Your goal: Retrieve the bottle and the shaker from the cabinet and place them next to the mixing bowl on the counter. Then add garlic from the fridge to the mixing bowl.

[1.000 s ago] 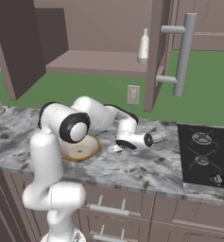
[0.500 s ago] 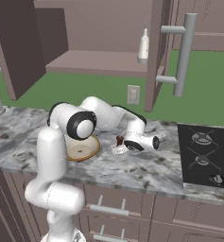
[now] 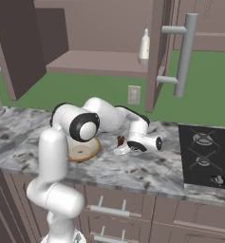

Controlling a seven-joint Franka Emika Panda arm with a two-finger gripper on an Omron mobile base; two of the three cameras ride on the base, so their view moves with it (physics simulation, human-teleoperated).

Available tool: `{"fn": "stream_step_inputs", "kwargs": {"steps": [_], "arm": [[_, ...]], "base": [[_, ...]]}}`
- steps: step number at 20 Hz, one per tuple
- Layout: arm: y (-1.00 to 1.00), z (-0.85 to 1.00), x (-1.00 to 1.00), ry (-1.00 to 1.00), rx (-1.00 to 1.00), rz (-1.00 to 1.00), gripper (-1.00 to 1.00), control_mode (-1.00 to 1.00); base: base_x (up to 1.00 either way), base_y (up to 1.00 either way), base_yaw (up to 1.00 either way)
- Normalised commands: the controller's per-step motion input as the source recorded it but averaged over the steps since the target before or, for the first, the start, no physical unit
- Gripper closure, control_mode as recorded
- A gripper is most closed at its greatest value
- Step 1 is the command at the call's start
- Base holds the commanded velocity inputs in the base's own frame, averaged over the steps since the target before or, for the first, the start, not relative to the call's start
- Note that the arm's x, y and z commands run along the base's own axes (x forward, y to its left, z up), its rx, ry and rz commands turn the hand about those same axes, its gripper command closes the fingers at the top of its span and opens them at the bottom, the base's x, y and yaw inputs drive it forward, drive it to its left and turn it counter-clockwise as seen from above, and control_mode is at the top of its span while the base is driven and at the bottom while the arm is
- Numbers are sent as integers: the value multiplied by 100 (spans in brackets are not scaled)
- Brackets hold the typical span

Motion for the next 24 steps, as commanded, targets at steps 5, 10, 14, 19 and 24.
{"fn": "stream_step_inputs", "kwargs": {"steps": [5, 10, 14, 19, 24], "arm": [[0, 0, 0, 0, 0, 0, -100, -100], [0, 0, 0, 0, 0, 0, -100, -100], [0, 0, 0, -1, 0, 0, -100, -100], [-1, 19, -14, -10, 0, 0, -100, -100], [-8, 18, -20, -11, 2, 0, -100, -100]], "base": [[0, 0, 0], [0, 0, 0], [0, 0, 0], [0, 0, 0], [0, 0, 0]]}}
